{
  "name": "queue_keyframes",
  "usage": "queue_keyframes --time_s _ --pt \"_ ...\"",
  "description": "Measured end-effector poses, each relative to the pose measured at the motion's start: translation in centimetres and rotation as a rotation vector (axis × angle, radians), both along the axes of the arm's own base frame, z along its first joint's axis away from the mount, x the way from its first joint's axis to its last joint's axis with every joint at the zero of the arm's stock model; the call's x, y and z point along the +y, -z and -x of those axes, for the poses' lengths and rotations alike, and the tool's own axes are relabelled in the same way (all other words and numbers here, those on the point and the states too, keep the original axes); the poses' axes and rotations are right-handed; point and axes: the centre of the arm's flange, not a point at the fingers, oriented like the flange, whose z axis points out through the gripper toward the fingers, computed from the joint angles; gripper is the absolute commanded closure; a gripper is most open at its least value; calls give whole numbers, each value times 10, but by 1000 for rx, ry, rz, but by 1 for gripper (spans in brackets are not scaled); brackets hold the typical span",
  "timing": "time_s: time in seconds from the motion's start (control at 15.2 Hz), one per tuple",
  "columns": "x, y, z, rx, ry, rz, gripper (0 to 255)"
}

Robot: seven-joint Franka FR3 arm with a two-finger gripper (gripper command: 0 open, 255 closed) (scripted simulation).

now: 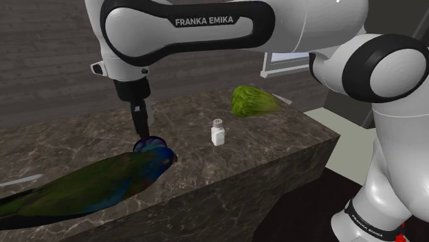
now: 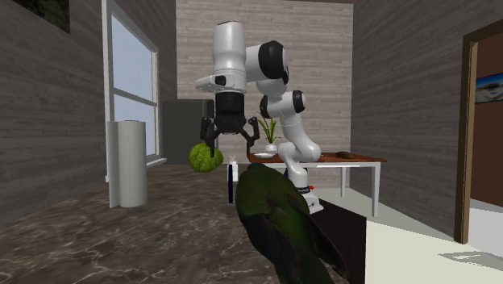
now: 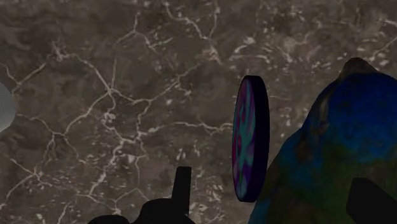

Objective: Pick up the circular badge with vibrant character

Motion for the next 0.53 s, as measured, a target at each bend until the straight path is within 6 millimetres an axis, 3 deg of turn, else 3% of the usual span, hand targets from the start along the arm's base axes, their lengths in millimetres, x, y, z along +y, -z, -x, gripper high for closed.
queue_keyframes --time_s 0.26,0.33,0.53 --pt "0 20 -1 0 -1 0 0" --pt "0 22 -1 0 -1 0 255" --pt "1 24 -1 0 -1 0 255"
